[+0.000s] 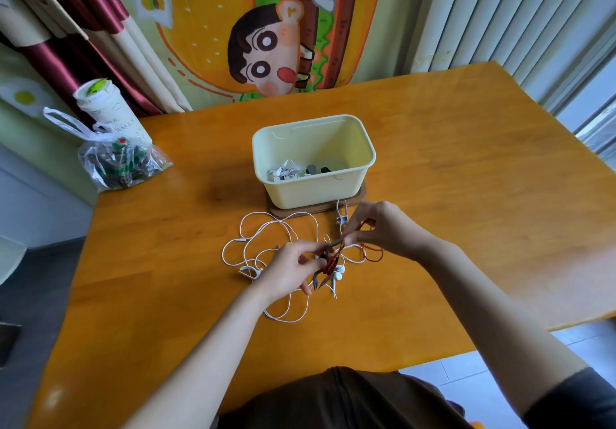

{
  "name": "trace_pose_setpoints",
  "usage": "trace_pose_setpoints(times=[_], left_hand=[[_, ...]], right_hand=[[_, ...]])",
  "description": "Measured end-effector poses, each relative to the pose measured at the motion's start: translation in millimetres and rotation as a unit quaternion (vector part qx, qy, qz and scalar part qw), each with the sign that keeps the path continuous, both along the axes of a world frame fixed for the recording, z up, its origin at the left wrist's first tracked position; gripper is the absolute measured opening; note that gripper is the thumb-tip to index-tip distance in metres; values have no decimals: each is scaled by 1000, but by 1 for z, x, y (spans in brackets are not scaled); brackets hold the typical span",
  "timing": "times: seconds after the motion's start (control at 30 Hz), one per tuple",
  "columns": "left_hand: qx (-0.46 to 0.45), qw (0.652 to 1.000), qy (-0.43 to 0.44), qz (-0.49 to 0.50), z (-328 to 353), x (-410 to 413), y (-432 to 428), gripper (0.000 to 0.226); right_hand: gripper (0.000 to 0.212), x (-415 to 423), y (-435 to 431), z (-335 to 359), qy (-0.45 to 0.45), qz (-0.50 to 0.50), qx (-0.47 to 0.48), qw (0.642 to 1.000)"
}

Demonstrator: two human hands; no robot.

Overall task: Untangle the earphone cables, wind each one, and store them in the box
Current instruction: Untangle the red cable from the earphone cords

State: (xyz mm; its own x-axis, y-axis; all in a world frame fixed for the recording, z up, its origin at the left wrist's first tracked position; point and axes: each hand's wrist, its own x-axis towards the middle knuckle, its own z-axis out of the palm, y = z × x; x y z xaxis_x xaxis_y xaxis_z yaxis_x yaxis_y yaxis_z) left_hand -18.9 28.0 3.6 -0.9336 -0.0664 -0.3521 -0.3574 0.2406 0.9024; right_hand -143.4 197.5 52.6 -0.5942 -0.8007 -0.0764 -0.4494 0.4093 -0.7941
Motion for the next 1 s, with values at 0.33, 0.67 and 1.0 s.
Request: trace_pose_setpoints(times=[0.33,0.67,1.0], left_hand=[[65,998,-1,-13,13,0,1,29],[264,954,32,134,34,-3,12,24],[342,892,4,295,36,-13,20,17]], right_hand=[[4,3,-2,-13,85,-44,-33,995],[18,29,-11,-30,-103,-126,-88,983],[22,40,-24,-34,-142,-188,-101,967]])
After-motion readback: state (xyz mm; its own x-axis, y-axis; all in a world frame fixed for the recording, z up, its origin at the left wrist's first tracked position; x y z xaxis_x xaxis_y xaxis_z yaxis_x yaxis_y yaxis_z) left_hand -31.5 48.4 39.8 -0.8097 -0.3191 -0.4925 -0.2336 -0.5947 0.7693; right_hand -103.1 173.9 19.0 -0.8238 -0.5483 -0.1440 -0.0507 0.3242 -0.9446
